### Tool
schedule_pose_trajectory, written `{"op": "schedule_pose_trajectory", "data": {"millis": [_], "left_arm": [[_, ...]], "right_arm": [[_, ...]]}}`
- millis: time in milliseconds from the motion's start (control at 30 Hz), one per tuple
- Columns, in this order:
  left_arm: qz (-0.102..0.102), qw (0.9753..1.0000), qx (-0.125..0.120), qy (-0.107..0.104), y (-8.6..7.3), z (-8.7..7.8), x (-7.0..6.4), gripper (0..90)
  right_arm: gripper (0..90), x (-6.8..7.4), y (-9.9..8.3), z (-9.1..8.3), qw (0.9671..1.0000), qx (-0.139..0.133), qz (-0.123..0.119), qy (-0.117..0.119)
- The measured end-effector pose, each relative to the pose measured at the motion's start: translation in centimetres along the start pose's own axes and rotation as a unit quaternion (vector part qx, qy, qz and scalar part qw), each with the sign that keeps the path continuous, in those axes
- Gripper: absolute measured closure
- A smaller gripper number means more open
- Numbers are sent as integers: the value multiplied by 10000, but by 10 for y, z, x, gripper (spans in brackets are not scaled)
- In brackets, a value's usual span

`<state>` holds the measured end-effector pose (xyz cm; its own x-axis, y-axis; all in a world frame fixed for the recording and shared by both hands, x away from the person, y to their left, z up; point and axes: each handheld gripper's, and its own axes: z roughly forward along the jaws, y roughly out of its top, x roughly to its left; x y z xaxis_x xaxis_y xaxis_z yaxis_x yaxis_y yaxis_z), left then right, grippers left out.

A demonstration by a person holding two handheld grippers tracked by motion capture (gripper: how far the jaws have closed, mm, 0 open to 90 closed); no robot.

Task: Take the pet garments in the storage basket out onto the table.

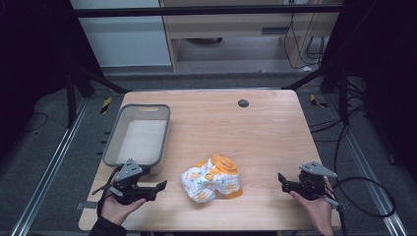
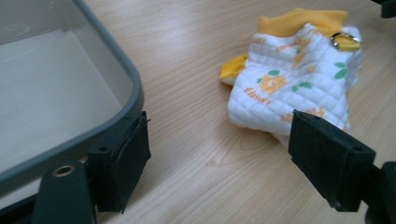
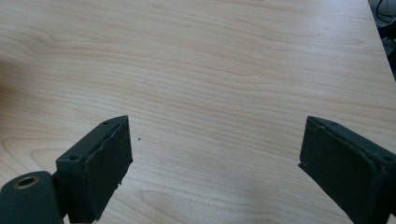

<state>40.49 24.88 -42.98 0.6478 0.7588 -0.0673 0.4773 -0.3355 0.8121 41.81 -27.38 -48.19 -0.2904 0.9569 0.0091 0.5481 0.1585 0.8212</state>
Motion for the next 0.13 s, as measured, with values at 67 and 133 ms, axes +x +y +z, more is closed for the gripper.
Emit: {"op": "schedule_pose_trajectory", "data": {"millis": [67,133], "left_arm": [[-75,10000,-47,35,-7,-2,2,202],[-165,9998,-67,66,-14,-4,4,202]], "right_arm": [[88,0,0,0,10000,-18,-39,-20],[86,0,-1,-1,10000,-21,-35,-11]]}}
